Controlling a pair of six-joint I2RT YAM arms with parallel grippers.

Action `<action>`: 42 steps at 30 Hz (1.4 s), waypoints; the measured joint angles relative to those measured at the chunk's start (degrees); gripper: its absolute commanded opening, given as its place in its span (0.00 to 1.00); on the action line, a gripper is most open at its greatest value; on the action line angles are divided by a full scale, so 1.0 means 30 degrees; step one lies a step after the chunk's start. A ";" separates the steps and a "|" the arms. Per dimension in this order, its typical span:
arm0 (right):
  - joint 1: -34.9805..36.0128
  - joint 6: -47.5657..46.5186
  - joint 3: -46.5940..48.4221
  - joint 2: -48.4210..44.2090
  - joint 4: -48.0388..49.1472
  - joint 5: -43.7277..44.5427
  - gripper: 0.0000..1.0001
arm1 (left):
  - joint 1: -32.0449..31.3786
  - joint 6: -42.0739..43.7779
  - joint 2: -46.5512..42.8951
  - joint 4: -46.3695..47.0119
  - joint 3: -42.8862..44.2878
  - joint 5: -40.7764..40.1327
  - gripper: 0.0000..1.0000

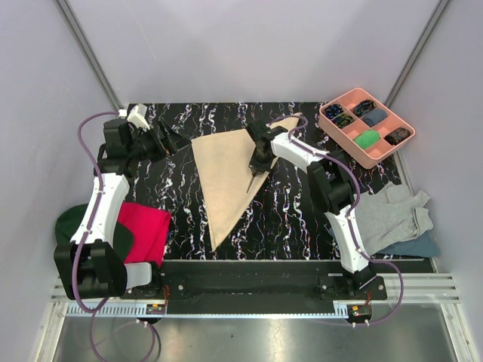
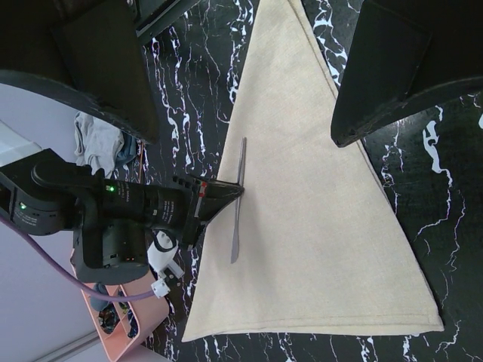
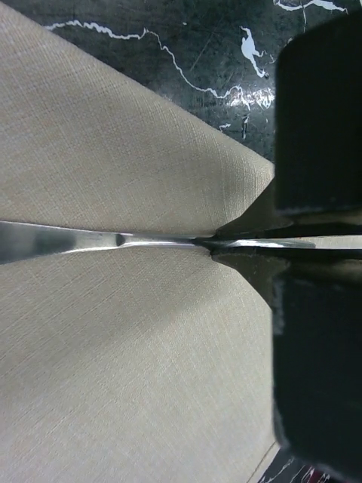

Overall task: Fold the napkin, place the utensils inside, and roll it up
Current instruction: Place the utensil onto the napkin

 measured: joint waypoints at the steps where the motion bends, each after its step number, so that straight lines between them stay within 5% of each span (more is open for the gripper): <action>1: -0.0015 0.0197 0.0189 0.0051 -0.0095 0.0015 0.00 | 0.0000 0.0000 0.0000 0.0007 0.0000 0.0007 0.99; 13: -0.0036 0.2273 0.0678 0.0466 -0.0022 0.0036 0.00 | 0.0000 -0.0022 0.0000 0.0138 0.0000 0.0233 0.99; 21: -0.0051 0.2900 0.0678 0.0466 0.0051 -0.0051 0.39 | 0.0000 -0.0015 0.0000 0.0146 0.0000 0.0277 0.99; 27: -0.0058 0.1632 0.0459 -0.0175 0.0350 -0.0284 0.46 | 0.0015 -0.0015 0.0000 0.0146 0.0000 0.0284 0.99; 32: -0.0495 -0.0423 -0.2142 -0.4306 0.0852 -0.0277 0.48 | 0.0073 -0.0007 0.0000 0.0153 0.0000 0.0291 0.99; 38: -0.4983 -0.2871 -0.7155 -1.0608 0.1712 -0.0452 0.48 | 0.0073 0.0007 0.0000 0.0240 0.0000 0.0284 0.99; 42: -0.8648 -0.4430 -0.9865 -1.0950 0.1639 -0.0466 0.46 | 0.0073 0.0015 0.0000 0.0291 0.0000 0.0299 0.99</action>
